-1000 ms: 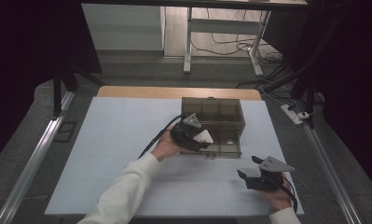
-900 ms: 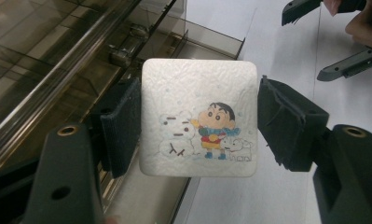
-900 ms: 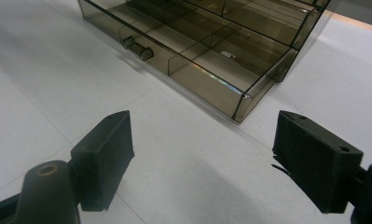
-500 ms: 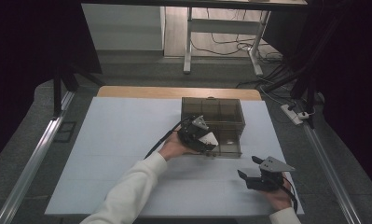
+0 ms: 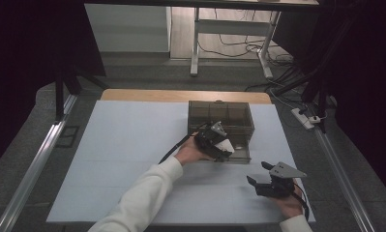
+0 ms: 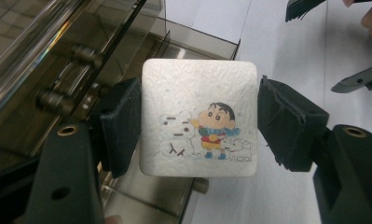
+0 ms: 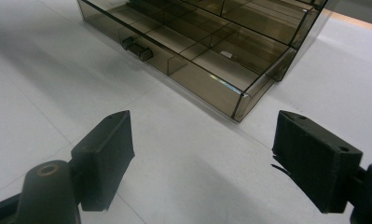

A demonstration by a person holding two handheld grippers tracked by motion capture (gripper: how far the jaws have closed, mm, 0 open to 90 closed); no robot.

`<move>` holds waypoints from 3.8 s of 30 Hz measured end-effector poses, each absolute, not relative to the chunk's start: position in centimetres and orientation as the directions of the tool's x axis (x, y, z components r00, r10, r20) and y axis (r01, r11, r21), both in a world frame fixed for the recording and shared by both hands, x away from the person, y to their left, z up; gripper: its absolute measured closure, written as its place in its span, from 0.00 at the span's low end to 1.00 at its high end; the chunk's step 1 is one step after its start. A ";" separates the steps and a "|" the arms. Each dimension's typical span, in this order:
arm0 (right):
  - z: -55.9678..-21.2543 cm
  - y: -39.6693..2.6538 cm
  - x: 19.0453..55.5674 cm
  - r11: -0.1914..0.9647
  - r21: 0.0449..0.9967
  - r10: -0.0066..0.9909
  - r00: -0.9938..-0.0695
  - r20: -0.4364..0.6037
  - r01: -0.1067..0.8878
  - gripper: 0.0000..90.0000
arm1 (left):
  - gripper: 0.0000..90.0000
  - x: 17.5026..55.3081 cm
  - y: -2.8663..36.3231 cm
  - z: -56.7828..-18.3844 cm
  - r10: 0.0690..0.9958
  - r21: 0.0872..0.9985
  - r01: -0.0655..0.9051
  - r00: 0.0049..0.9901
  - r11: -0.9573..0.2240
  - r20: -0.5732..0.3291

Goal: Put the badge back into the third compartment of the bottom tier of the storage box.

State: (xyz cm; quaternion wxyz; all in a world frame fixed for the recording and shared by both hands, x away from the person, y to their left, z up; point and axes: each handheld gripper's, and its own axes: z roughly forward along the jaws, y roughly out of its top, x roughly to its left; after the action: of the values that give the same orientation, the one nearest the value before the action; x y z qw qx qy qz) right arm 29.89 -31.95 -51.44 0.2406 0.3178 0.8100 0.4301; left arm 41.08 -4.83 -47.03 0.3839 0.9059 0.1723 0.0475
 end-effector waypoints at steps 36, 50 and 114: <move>-51.3 -32.2 29.7 0.399 0.862 0.726 -0.682 -0.090 0.311 0.23 | 0.37 43.0 -9.6 -48.1 0.297 0.700 0.234 0.954 -0.675 -0.032; -51.3 -32.3 29.7 0.399 0.862 0.727 -0.681 -0.090 0.312 0.23 | 0.33 42.3 -9.7 -47.6 0.273 0.696 0.213 0.962 -0.686 -0.025; -51.3 -32.2 29.5 0.411 0.855 0.734 -0.671 -0.106 0.315 0.23 | 0.79 36.1 4.4 -46.4 0.438 0.797 0.313 0.896 -0.516 -0.069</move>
State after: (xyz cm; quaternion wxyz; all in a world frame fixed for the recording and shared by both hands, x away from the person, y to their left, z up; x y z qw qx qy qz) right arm 29.53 -32.18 -51.31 0.2412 0.3258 0.8047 0.4338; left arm 36.08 4.36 -46.39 0.4418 0.8677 0.2164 0.0706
